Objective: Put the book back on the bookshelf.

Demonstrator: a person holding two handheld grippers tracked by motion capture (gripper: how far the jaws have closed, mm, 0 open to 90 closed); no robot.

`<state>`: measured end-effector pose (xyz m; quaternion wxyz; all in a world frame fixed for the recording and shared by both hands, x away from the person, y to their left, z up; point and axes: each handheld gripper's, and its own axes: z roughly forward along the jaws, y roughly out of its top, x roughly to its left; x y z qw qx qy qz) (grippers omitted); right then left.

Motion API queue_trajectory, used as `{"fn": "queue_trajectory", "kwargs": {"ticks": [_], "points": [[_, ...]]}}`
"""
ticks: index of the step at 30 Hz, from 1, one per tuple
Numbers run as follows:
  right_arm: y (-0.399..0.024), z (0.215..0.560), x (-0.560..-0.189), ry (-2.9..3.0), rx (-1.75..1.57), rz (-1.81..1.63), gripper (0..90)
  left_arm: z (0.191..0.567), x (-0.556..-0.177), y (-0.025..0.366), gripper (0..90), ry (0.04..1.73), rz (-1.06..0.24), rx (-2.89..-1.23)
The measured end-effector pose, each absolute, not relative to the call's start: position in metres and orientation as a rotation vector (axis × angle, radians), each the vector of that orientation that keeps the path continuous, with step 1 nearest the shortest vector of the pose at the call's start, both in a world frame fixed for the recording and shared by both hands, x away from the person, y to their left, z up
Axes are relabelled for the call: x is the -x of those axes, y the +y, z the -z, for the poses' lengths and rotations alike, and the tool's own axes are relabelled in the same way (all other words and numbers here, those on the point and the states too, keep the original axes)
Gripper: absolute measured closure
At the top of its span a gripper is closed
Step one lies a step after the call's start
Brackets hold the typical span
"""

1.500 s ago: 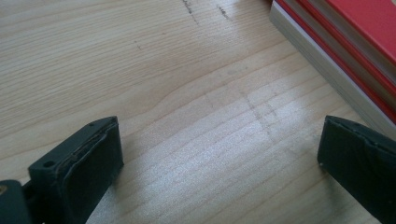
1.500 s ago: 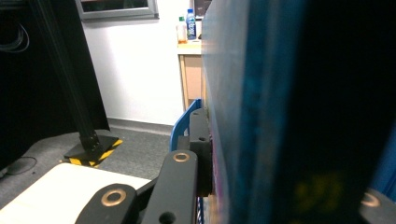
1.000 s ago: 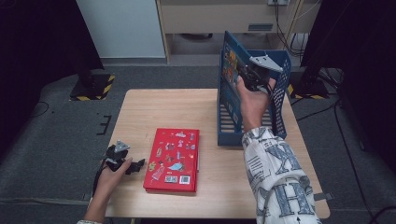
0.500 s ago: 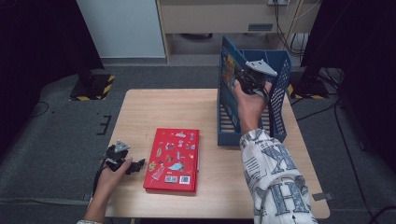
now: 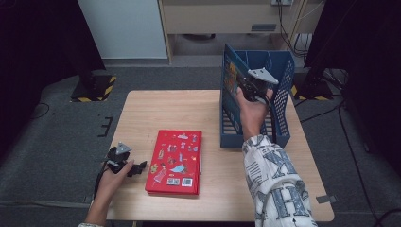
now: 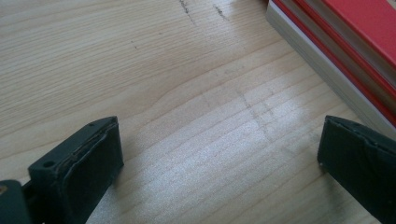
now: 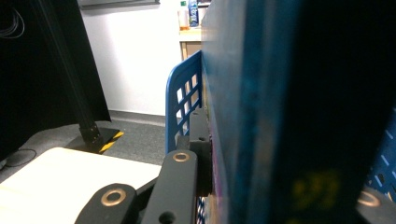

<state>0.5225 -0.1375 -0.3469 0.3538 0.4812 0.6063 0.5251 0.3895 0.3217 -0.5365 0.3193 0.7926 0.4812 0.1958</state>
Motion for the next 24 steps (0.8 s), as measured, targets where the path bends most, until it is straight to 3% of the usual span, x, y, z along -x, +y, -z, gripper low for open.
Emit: {"fn": "queue_trajectory", "kwargs": {"ticks": [24], "points": [[-0.141,0.354,-0.510,1.653,-1.270,-1.306,81.2,0.537,-0.389,0.321,0.0,1.261,-0.513,-2.086]]}}
